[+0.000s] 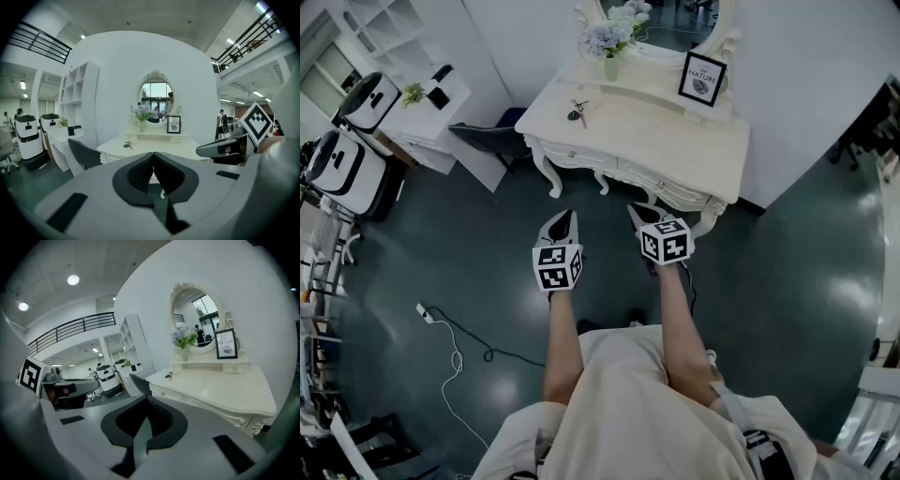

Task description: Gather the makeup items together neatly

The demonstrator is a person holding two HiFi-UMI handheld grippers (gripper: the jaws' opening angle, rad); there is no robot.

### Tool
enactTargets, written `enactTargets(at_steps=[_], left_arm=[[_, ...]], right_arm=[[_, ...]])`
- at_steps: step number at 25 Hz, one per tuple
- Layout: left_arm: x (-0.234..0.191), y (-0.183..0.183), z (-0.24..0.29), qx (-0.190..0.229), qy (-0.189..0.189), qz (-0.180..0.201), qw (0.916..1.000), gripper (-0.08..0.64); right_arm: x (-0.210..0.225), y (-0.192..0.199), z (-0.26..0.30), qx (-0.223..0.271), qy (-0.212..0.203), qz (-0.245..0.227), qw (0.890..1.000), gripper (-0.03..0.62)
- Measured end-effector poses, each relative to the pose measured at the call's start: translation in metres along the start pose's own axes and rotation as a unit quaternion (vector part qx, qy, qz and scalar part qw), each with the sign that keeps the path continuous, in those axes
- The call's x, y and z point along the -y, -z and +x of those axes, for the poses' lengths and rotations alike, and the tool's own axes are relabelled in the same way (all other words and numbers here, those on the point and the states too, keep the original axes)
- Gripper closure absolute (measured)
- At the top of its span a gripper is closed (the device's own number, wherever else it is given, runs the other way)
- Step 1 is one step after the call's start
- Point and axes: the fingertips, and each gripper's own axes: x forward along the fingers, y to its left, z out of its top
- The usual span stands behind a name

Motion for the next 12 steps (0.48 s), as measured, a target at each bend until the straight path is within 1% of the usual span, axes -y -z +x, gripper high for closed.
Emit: enactTargets(at_steps=[6,12], left_arm=[[0.0054,-0.0079,0.0037,0.006,-0.003,0.005,1.0,0.545],[0.0099,-0.0101,0.0062,0.01,-0.012,0.004,0.9999,0.545]], right_arm=[[0.0023,0.0002,0.0013,-0.007,-0.002,-0.011,1.0,0.552],[0.0044,-0.0065,0.0018,0.0,-0.01,-0.023,1.0,0.552]])
